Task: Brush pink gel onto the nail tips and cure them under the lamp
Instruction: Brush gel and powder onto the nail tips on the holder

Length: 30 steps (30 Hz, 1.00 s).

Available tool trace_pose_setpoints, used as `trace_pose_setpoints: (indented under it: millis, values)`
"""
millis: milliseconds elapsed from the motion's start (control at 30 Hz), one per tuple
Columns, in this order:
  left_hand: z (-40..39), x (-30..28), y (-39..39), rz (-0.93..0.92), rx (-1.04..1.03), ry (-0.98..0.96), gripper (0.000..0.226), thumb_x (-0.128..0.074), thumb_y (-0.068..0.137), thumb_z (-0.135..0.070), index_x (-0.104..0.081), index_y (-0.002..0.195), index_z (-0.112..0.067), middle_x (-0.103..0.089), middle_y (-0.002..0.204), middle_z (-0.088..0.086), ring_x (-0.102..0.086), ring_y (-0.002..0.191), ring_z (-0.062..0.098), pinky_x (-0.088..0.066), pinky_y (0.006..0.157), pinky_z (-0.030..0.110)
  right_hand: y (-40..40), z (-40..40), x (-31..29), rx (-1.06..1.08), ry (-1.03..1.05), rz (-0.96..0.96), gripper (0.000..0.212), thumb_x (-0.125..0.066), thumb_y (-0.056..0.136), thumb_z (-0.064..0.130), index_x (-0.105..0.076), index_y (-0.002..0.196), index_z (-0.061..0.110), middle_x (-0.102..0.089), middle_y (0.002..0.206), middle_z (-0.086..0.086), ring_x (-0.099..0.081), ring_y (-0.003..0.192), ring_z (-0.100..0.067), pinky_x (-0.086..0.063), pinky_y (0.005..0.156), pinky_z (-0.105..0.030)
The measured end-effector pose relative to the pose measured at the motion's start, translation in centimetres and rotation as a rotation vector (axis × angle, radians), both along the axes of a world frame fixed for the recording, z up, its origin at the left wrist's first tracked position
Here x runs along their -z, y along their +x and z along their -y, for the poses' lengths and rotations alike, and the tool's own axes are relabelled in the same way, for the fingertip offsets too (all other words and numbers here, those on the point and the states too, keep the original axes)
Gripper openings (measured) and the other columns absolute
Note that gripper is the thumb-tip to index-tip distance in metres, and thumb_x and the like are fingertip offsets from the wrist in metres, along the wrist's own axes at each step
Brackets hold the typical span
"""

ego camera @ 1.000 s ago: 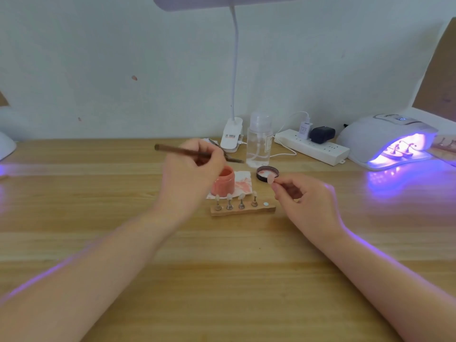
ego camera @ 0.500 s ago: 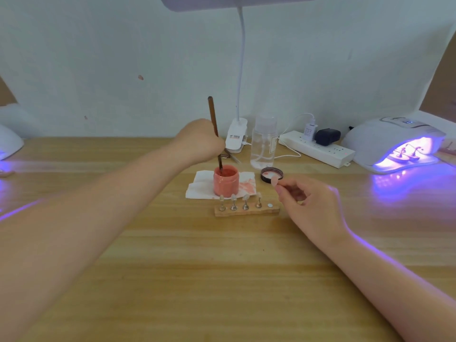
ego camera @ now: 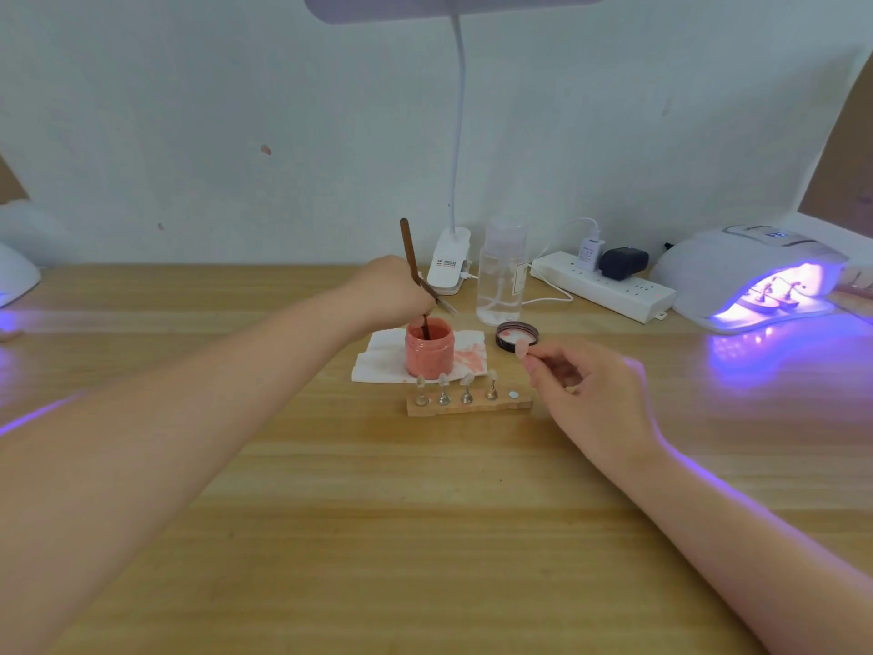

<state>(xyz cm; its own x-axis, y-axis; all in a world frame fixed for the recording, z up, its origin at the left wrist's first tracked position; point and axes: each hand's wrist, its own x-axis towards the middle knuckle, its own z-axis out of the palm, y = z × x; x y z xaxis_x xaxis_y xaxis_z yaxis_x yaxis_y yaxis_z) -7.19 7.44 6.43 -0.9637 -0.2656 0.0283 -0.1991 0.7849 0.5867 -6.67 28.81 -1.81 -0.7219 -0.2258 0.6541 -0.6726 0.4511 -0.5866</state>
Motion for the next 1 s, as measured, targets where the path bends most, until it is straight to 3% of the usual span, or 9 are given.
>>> trace_pose_setpoints:
  millis: [167,300,433,700,1000]
  values:
    - [1.1,-0.3,0.1,-0.100,-0.119,0.209,0.019,-0.056,0.086,-0.009,-0.058,0.067,-0.010,-0.059,0.066,0.001,-0.046,0.059,0.013,-0.034,0.051,0.024,0.0,0.1,-0.1,0.003,0.001,0.001,0.008,-0.071,0.082,0.011,-0.075,0.085,0.018,-0.069,0.068,0.007,-0.062,0.067,-0.008,-0.050,0.063,-0.019]
    - [2.6,-0.5,0.4,-0.192,-0.236,0.532,0.011,-0.057,0.082,-0.008,-0.059,0.071,-0.009,-0.057,0.044,-0.004,-0.038,0.039,0.008,-0.027,0.040,0.016,0.0,0.0,0.0,-0.008,-0.009,0.029,0.009,-0.070,0.082,0.010,-0.075,0.085,0.018,-0.070,0.070,0.006,-0.062,0.067,-0.010,-0.050,0.064,-0.021]
    - [4.1,-0.1,0.9,-0.168,-0.316,0.732,0.008,-0.057,0.080,-0.009,-0.059,0.073,-0.010,-0.054,0.041,-0.005,-0.036,0.032,0.006,-0.028,0.037,0.012,0.1,0.1,-0.1,-0.017,-0.020,0.023,0.010,-0.071,0.082,0.010,-0.075,0.085,0.018,-0.069,0.069,0.006,-0.062,0.065,-0.011,-0.050,0.062,-0.021]
    - [5.4,1.7,1.3,-0.034,-0.338,0.857,0.013,-0.055,0.087,-0.012,-0.058,0.074,-0.013,-0.052,0.042,-0.006,-0.035,0.030,0.004,-0.027,0.034,0.011,0.1,0.1,-0.1,-0.018,-0.027,0.002,0.011,-0.071,0.081,0.008,-0.075,0.082,0.018,-0.069,0.068,0.007,-0.062,0.065,-0.010,-0.049,0.060,-0.020]
    - [6.6,2.2,1.7,-0.037,-0.365,0.900,0.012,-0.055,0.087,-0.012,-0.056,0.075,-0.014,-0.053,0.042,-0.005,-0.035,0.029,0.005,-0.027,0.034,0.011,0.1,0.0,-0.1,-0.013,-0.001,-0.001,0.009,-0.071,0.082,0.009,-0.075,0.084,0.018,-0.069,0.068,0.007,-0.062,0.065,-0.009,-0.049,0.062,-0.021]
